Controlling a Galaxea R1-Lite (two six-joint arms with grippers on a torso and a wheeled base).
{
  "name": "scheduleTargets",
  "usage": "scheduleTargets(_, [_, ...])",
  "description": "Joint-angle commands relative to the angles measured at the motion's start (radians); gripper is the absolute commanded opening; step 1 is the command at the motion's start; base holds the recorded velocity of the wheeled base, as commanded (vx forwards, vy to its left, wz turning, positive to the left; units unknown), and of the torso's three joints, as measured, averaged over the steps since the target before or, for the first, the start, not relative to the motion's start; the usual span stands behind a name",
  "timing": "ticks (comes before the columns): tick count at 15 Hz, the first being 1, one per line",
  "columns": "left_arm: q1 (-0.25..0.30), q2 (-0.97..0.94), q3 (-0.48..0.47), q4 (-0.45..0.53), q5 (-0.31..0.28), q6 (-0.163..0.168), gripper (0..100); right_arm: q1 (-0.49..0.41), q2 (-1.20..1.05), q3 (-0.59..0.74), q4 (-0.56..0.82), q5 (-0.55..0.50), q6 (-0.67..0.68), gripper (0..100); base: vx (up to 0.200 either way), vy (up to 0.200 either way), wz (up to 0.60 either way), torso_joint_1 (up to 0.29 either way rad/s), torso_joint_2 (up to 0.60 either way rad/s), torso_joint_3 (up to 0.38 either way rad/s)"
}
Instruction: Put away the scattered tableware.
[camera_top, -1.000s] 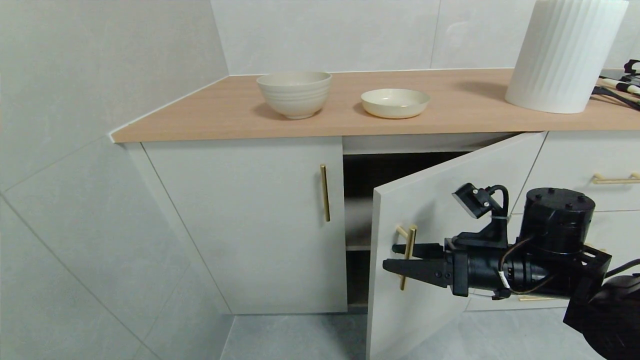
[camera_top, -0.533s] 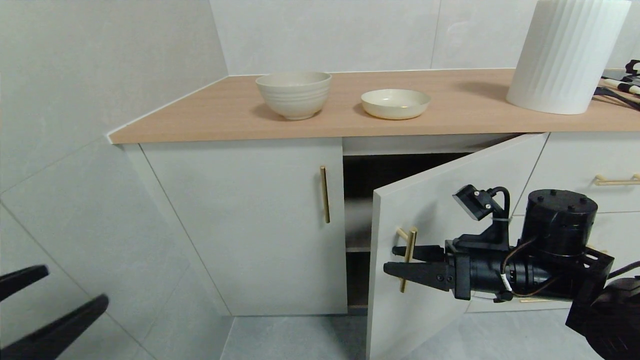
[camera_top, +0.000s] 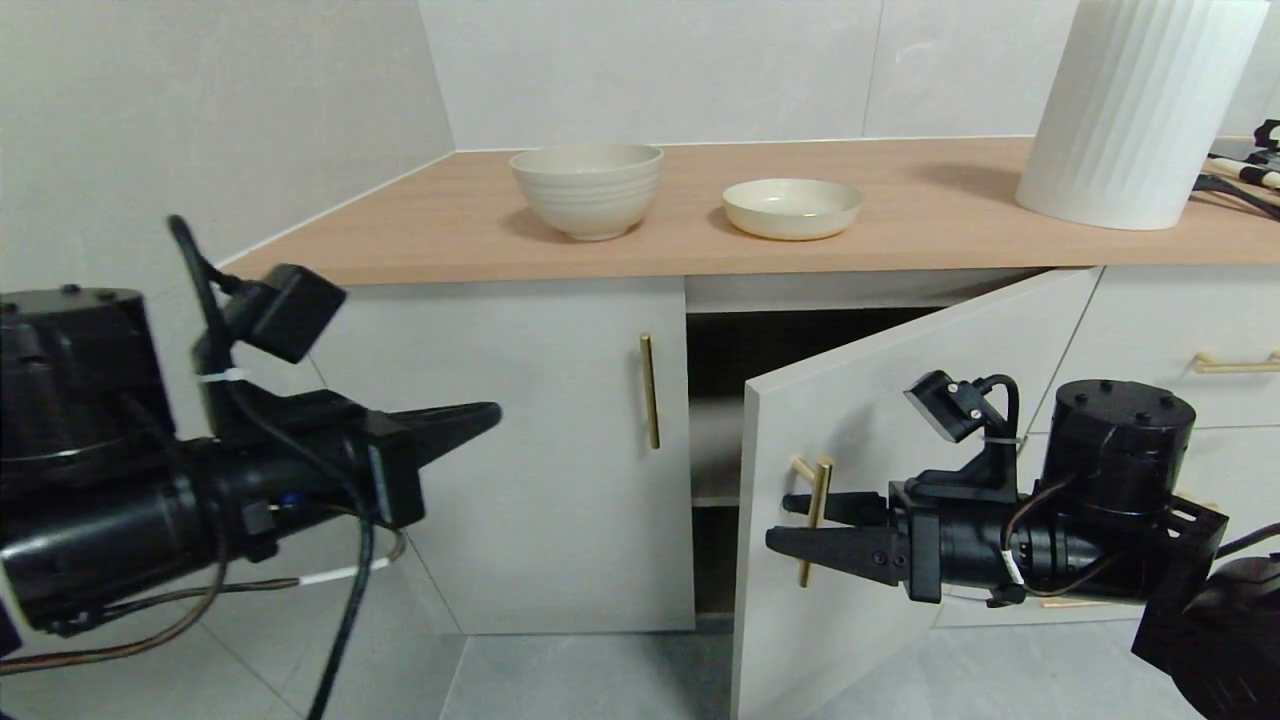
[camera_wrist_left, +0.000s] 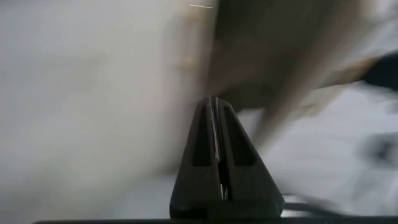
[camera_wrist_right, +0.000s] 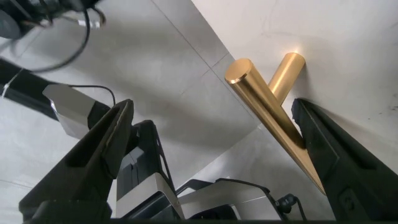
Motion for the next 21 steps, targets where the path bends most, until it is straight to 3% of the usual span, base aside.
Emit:
scheduleTargets(1, [-0.182, 0.215, -0.007, -0.125, -0.011, -0.203, 0, -0.002, 0.003, 0.0, 0.0, -0.004, -0.001, 100, 0.0, 0.0, 0.0, 0.0, 0.0, 0.0])
scheduleTargets(2, [-0.202, 0.261, -0.008, -0.167, -0.009, -0.207, 0, -0.002, 0.003, 0.002, 0.0, -0.004, -0.001, 100, 0.0, 0.0, 0.0, 0.0, 0.0, 0.0])
scheduleTargets(5, [-0.255, 0.505, -0.053, -0.44, -0.003, -0.206, 0, -0.002, 0.001, 0.008, -0.019, -0.005, -0.001, 100, 0.0, 0.0, 0.0, 0.0, 0.0, 0.0])
scheduleTargets(8, [-0.298, 0.608, -0.133, -0.447, -0.021, -0.206, 0, -0.002, 0.001, 0.016, -0.034, -0.007, -0.001, 100, 0.0, 0.0, 0.0, 0.0, 0.0, 0.0])
scheduleTargets(12, [-0.303, 0.695, -0.259, -0.449, -0.024, -0.207, 0, -0.011, 0.007, 0.029, -0.037, -0.007, -0.002, 100, 0.0, 0.0, 0.0, 0.0, 0.0, 0.0])
scheduleTargets(16, [-0.304, 0.664, -0.263, -0.45, -0.098, -0.206, 0, -0.035, 0.009, 0.072, -0.037, -0.044, -0.077, 100, 0.0, 0.0, 0.0, 0.0, 0.0, 0.0])
scheduleTargets(19, [-0.304, 0.651, -0.24, -0.483, -0.127, -0.206, 0, -0.045, 0.003, 0.18, -0.039, -0.196, -0.22, 100, 0.0, 0.0, 0.0, 0.0, 0.0, 0.0])
scheduleTargets(21, [-0.304, 0.649, -0.219, -0.538, -0.138, -0.206, 0, -0.072, -0.017, 0.218, -0.049, -0.257, -0.225, 100, 0.0, 0.0, 0.0, 0.0, 0.0, 0.0])
